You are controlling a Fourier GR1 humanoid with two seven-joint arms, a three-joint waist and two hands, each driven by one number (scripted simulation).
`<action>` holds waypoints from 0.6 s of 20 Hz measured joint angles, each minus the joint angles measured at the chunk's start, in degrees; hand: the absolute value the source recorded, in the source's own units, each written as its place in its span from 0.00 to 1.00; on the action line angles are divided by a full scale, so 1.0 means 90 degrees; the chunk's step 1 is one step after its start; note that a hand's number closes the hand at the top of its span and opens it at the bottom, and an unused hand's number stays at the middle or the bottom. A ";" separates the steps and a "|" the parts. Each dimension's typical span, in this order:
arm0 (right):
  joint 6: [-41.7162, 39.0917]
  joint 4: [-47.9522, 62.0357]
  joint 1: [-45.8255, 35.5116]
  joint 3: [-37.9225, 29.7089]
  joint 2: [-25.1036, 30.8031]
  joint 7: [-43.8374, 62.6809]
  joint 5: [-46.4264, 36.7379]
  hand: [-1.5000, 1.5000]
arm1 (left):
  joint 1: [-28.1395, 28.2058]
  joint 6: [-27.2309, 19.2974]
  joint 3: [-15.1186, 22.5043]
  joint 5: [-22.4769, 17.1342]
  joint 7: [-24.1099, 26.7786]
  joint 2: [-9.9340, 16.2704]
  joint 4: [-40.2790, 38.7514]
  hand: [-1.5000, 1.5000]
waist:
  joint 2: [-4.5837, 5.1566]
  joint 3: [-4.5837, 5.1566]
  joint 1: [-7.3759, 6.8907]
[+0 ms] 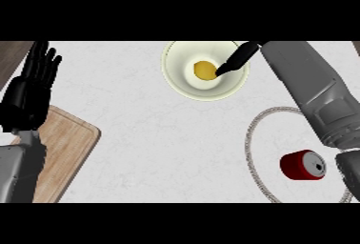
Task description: Pick the lemon from the placemat and place it in the bowl
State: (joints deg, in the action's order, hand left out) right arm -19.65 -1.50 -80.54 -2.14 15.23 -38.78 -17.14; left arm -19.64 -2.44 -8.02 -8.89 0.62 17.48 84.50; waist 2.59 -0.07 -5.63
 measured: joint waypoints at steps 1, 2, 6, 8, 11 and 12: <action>-0.0011 0.0025 0.0046 -0.0080 0.0132 0.0020 0.0078 0.00 | -0.0002 0.0009 -0.0003 -0.0004 -0.0001 0.0009 0.0019 0.50 | 0.0015 0.0000 -0.0022; -0.0067 0.0048 0.0033 -0.0172 0.0272 0.0080 0.0167 0.00 | -0.0019 0.0022 0.0013 -0.0003 0.0008 0.0000 0.0006 0.50 | 0.0038 -0.0002 -0.0036; -0.0324 0.0109 0.0075 -0.0429 0.0736 0.0221 0.0423 0.00 | -0.0150 0.0023 0.0037 -0.0001 -0.0017 -0.0015 -0.0021 0.50 | 0.0109 -0.0008 -0.0106; -0.0512 0.0126 0.0084 -0.0525 0.0970 0.0275 0.0520 0.00 | -0.0184 0.0038 0.0073 -0.0004 -0.0003 -0.0045 0.0003 0.50 | 0.0142 -0.0012 -0.0163; -0.0694 0.0117 0.0203 -0.0637 0.1295 0.0263 0.0633 0.00 | -0.0198 0.0072 0.0069 -0.0024 0.0032 -0.0038 0.0032 0.50 | 0.0189 -0.0021 -0.0240; -0.0743 0.0105 0.0242 -0.0662 0.1394 0.0269 0.0658 0.00 | -0.0207 0.0083 0.0086 -0.0024 0.0041 -0.0049 0.0035 0.50 | 0.0213 -0.0025 -0.0258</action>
State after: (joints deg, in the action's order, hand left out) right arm -26.34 -0.55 -78.36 -8.10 27.78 -36.36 -11.22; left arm -21.50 -1.69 -7.24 -9.11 0.99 17.04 84.81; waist 4.51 -0.29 -7.96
